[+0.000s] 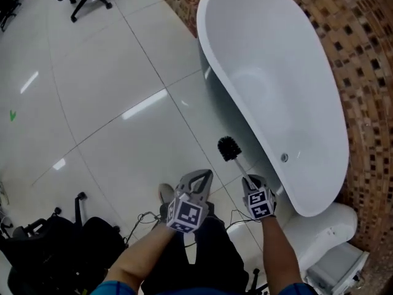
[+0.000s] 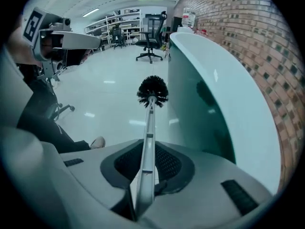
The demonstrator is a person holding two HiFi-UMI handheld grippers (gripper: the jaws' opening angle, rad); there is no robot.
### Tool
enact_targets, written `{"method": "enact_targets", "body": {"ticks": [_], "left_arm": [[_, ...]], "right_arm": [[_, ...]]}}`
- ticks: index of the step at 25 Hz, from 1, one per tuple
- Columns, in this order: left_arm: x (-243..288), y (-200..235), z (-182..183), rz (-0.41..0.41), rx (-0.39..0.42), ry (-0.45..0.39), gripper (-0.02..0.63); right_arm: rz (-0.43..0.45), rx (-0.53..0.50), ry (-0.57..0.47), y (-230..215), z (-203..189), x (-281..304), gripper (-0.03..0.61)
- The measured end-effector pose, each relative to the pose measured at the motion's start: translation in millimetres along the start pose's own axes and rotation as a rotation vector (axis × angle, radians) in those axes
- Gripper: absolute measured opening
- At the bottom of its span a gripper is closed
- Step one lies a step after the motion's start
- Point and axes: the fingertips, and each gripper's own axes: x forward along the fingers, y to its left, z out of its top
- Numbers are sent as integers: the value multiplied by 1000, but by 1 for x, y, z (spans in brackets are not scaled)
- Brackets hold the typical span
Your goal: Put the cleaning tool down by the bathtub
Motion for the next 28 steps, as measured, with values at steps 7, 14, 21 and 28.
{"method": "enact_targets", "body": {"ticks": [7, 14, 21, 28], "left_arm": [[64, 25, -109, 6, -83, 30, -2], [105, 30, -166, -43, -71, 51, -3], [113, 62, -212, 26, -211, 72, -3], [127, 105, -235, 83, -264, 71, -3]], "right_arm": [[-6, 10, 112, -24, -43, 131, 77], [9, -19, 264, -46, -78, 236, 77], [21, -25, 329, -48, -98, 300, 78], [-75, 14, 382, -66, -128, 361, 125]]}}
